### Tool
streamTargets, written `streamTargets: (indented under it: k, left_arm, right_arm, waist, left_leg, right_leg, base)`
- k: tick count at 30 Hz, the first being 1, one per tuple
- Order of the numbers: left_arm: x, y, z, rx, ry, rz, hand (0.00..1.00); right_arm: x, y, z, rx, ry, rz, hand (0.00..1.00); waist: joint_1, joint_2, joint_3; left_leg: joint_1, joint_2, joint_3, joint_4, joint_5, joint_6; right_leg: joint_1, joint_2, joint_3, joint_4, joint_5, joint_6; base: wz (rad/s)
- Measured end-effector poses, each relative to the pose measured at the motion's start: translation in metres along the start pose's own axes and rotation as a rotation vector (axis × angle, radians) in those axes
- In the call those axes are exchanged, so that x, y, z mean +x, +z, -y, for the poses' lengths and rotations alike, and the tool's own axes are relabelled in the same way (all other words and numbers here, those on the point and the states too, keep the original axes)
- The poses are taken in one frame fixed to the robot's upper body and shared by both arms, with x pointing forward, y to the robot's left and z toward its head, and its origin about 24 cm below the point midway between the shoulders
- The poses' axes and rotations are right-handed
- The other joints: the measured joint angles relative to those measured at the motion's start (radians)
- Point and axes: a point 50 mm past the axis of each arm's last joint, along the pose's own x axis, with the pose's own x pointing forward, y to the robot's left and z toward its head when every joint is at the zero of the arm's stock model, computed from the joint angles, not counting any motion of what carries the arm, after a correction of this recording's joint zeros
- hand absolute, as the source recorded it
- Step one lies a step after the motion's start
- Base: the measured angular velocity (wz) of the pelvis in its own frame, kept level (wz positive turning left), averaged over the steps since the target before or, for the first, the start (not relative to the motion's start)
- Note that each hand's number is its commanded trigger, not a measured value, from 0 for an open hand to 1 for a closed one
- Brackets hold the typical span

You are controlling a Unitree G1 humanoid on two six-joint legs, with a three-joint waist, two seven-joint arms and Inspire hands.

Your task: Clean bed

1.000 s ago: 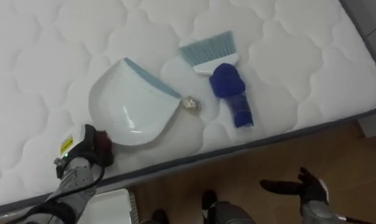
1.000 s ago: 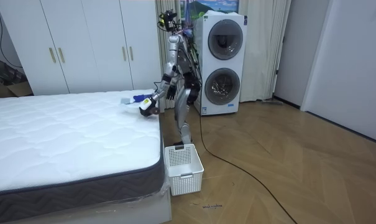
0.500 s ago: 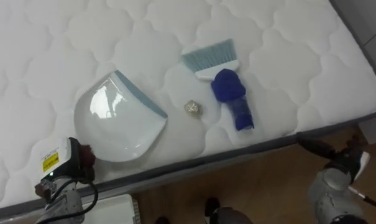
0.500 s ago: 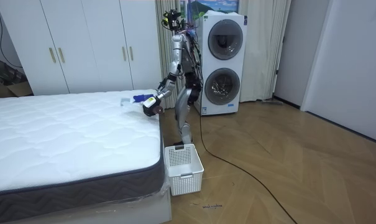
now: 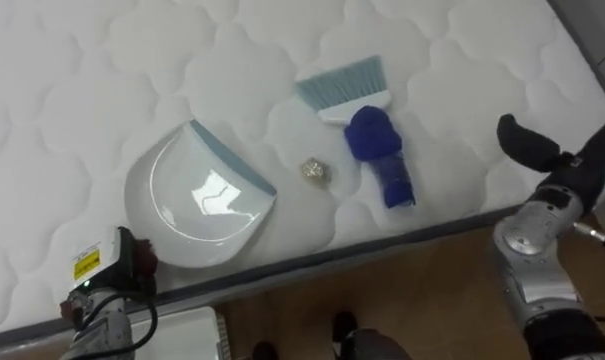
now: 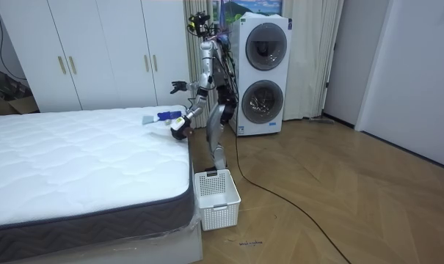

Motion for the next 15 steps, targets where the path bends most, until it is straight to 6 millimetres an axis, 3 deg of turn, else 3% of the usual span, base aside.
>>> streamTargets:
  k: [4, 6, 15]
  left_arm:
    - [0.002, 0.003, 0.000, -0.002, -0.033, 0.008, 1.00]
    - [0.006, 0.008, -0.003, -0.006, -0.036, 0.019, 1.00]
    - [0.015, 0.024, -0.009, -0.001, -0.092, 0.072, 1.00]
  right_arm:
    - [0.002, 0.009, -0.007, 0.026, 0.027, 0.033, 0.00]
    - [0.001, 0.014, -0.015, 0.028, 0.080, 0.055, 0.00]
    - [-0.018, -0.014, -0.033, -0.091, 0.348, -0.017, 0.00]
  waist:
    - [0.016, -0.003, 0.0094]
    - [0.020, -0.002, 0.0251]
    - [0.064, 0.001, 0.0285]
  left_leg:
    - [-0.003, 0.000, 0.000, -0.002, 0.000, 0.000]
    - [-0.006, 0.001, -0.001, 0.002, 0.000, 0.001]
    - [-0.020, 0.002, -0.001, 0.012, -0.001, 0.002]
  right_leg:
    - [0.003, 0.000, -0.007, -0.009, 0.000, 0.001]
    - [0.000, 0.000, -0.006, -0.009, -0.001, 0.002]
    - [-0.008, -0.013, -0.021, 0.005, -0.014, 0.006]
  base:
    - [0.04]
    - [0.00]
    - [0.05]
